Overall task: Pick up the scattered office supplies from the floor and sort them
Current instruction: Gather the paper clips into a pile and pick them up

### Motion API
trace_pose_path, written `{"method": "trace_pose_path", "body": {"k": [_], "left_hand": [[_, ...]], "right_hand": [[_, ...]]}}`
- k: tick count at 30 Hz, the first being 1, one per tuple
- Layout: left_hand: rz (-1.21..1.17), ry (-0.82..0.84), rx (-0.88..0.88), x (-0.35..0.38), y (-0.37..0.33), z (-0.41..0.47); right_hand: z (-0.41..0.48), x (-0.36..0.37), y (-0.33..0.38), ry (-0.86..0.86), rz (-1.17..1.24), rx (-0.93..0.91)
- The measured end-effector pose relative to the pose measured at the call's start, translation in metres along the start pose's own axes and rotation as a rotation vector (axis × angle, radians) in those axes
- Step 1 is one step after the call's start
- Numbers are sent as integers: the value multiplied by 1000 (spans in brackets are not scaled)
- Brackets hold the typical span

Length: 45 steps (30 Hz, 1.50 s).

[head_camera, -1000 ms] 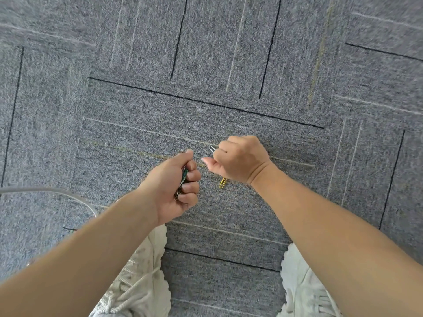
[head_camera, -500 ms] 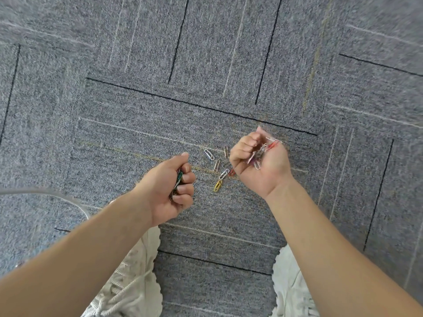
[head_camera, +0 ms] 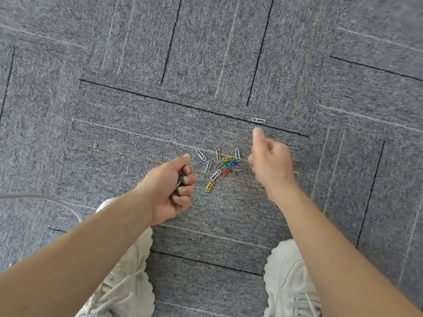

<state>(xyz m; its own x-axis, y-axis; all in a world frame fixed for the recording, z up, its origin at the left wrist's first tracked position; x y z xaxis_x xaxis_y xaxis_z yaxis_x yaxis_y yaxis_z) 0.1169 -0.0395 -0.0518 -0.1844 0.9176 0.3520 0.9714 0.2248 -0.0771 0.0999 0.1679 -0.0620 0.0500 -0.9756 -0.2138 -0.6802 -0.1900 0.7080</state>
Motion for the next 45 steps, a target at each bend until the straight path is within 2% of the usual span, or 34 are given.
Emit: {"method": "trace_pose_path", "body": {"k": [2,5,7,11,13,15,18,21,23,28,33,35,37,39,42,45], "left_hand": [[21,-2,1,1,1,0],[28,-3,4,2,2,2],[26,-1,3,2,2,2],[28,-4,4,1,1,2],[36,-9,6,2,1,1],[43,-9,10,3,1,1],[58,-9,10,5,2,2],[67,-6,2,6,4,2],[62,-1,-2,5,4,3],[37,19,-2,3,2,5],[43,11,3,2,2,6],[55,4,5,2,3,6],[70,-6,5,3,4,6],[83,-17,7,5,4,6],[98,-29,9,8,4,6],[103,-33,9,9,4,6]], "right_hand": [[-4,12,5,51,-539,-126],[-5,28,2,133,-1037,51],[-5,35,5,143,-1122,156],[5,42,10,162,-1047,282],[17,40,10,269,-1021,408],[28,41,6,470,-1057,468],[36,38,8,460,-791,360],[28,32,10,482,-720,288],[21,29,5,511,-570,239],[-9,15,-22,607,260,210],[-32,7,-41,620,726,199],[-31,6,-43,592,818,199],[-25,4,-40,515,685,180],[-13,0,-32,373,358,95],[2,-4,-10,201,-303,-216],[12,-1,1,146,-665,-421]]}}
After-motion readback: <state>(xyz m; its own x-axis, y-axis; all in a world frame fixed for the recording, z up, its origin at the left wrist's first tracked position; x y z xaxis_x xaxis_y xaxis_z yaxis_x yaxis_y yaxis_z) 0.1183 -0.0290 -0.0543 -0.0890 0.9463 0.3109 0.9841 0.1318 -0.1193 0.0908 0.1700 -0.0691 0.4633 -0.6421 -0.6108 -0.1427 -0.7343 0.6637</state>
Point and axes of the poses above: each hand's wrist, its own z-axis towards the middle knuckle, its own x-axis out of the palm, y = z × x, the point moved 4 cm from there along z, towards the middle knuckle, and after that the axes turned 9 degrees about y, right-handed, at the moved point
